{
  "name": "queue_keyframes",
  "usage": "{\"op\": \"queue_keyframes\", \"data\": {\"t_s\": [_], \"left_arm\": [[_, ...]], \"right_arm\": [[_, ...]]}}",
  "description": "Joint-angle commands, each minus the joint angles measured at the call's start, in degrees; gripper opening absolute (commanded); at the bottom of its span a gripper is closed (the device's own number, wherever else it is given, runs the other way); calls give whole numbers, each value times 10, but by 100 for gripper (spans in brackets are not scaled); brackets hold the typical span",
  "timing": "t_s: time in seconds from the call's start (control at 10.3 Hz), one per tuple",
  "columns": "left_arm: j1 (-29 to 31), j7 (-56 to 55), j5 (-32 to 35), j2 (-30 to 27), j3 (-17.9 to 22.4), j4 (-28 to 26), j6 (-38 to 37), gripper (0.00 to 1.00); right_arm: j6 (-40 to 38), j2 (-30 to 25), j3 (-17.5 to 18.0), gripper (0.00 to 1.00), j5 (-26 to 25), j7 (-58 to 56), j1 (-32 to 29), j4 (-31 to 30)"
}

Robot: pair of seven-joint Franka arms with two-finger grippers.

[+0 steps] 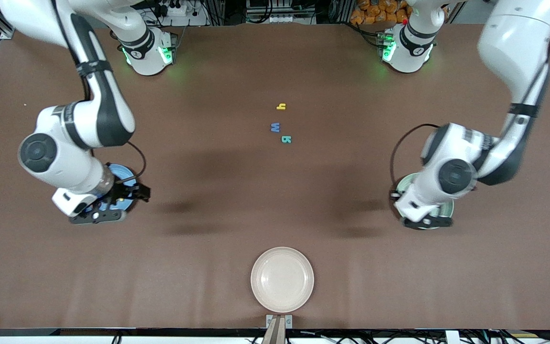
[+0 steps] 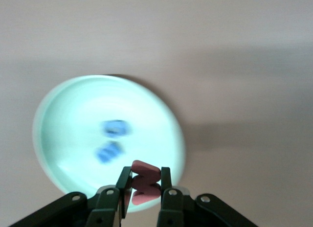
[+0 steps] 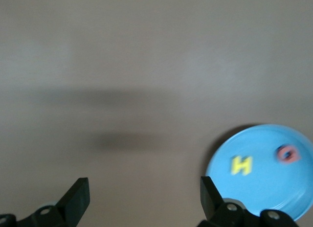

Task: Sort uppercase to blue plate, lowercase to green plate
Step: 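Carry the pink w to the green plate with the left gripper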

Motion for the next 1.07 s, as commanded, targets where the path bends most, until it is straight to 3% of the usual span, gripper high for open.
{"op": "queue_keyframes", "data": {"t_s": [0.0, 0.1, 0.19, 0.29, 0.39, 0.78, 0.97], "left_arm": [[48, 46, -3, 30, -8, -1, 16, 0], [48, 46, -1, 39, -6, -1, 23, 0], [48, 47, 8, 47, -3, 1, 24, 13], [48, 46, 28, 47, -3, 0, 23, 41], [52, 49, 32, 45, -3, 0, 22, 99], [51, 84, 35, 12, -5, 2, 6, 100], [44, 108, 33, -12, -24, 2, -26, 100]], "right_arm": [[-35, -27, 2, 100, -20, 140, 63, -7], [-47, -28, 3, 100, -24, 191, 93, -8], [-49, -26, 4, 100, -24, 237, 123, -9], [-42, -22, 4, 100, -23, 301, 156, -9], [-30, -17, 5, 100, -22, 362, 187, -10], [38, 23, 24, 100, -21, 517, 268, -15], [107, 48, 26, 100, -24, 594, 314, -35]]}}
